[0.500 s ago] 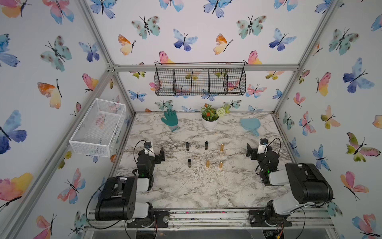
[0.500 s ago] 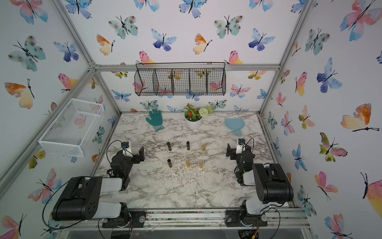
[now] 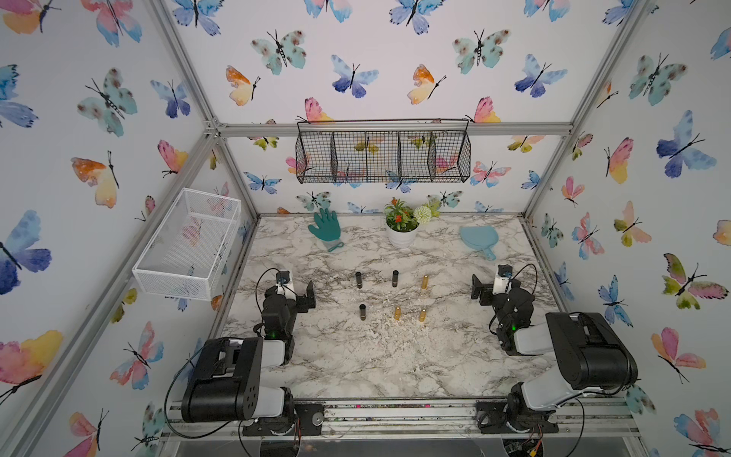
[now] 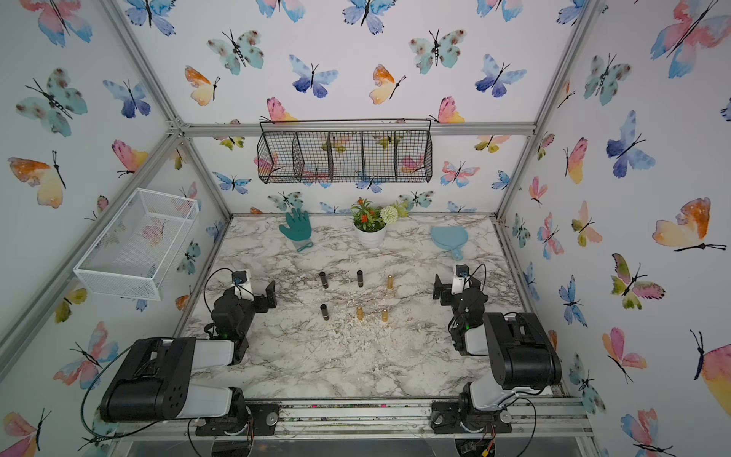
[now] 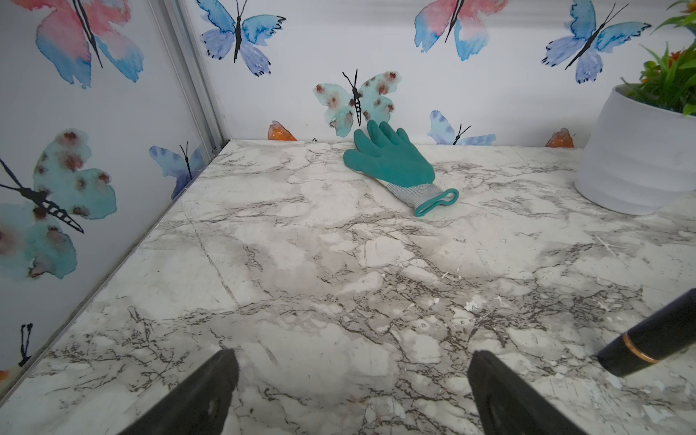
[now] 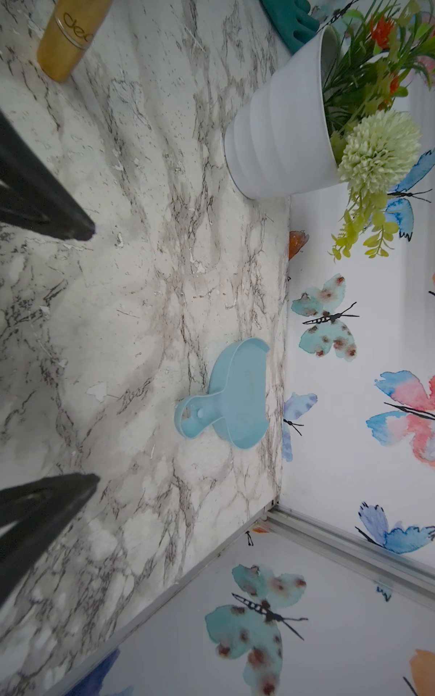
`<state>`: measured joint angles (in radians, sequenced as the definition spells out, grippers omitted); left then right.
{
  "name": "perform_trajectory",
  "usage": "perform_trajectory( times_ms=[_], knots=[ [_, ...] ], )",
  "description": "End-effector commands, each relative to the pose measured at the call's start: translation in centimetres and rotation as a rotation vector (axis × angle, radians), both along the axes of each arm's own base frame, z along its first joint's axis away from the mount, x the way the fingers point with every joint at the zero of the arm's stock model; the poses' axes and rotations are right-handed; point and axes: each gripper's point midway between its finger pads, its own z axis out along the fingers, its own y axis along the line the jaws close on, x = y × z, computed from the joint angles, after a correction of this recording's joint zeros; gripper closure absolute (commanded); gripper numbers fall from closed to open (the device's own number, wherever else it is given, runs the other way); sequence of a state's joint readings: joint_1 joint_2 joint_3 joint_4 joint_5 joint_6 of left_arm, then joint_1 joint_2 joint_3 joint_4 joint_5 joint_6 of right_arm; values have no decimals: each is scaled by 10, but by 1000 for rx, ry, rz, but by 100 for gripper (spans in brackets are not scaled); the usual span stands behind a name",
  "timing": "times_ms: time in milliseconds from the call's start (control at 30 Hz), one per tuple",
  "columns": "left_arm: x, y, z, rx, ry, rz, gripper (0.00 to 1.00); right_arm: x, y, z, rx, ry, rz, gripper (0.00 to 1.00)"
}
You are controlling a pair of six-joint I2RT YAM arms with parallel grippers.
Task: Open the lipstick cap
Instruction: Pick up the lipstick at the center of the board.
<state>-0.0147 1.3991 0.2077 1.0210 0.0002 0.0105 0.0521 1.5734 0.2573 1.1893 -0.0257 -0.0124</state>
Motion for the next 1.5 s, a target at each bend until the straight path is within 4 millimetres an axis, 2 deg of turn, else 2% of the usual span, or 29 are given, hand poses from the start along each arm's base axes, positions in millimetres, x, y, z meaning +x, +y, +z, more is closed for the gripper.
perform_trajectory(
  times_ms=[0,433,500,600,667,767,833,933,1000,1100,1167,1200,1267,1333,1467],
  knots=[
    [4,1,7,-6,-27,4,2,2,3,-3,-3,11,14,2],
    [5,1,8,-6,-27,7,2,3,4,-3,-2,13,18,2],
    [7,6,10,-6,-17,35,2,2,-2,2,-2,-7,-17,2],
    [19,10,19,-10,25,66,2,2,-11,15,9,-15,-71,2],
    [18,14,23,-9,26,91,2,0,-13,22,14,-2,-87,2],
    [20,22,34,-8,32,143,2,-1,-11,45,14,-45,-72,2],
    [27,22,41,-12,78,149,2,1,-16,61,85,-49,-118,2],
    [36,24,53,-28,130,178,2,9,-6,79,108,0,-69,2],
    [39,21,62,-41,137,178,2,9,-1,96,146,-37,-41,2],
    [41,18,77,-73,153,194,1,0,-11,111,365,-92,-124,2],
    [41,15,82,-108,200,205,1,-5,0,120,413,-142,-56,2],
    [41,12,83,-128,236,202,4,-3,8,123,433,-148,-9,2],
    [39,1,81,-158,302,167,11,9,21,123,437,-76,51,2],
    [35,-16,77,-178,369,113,13,22,27,119,442,35,58,2],
    [27,-52,69,-167,469,4,17,23,31,135,478,-19,89,2]
  ],
)
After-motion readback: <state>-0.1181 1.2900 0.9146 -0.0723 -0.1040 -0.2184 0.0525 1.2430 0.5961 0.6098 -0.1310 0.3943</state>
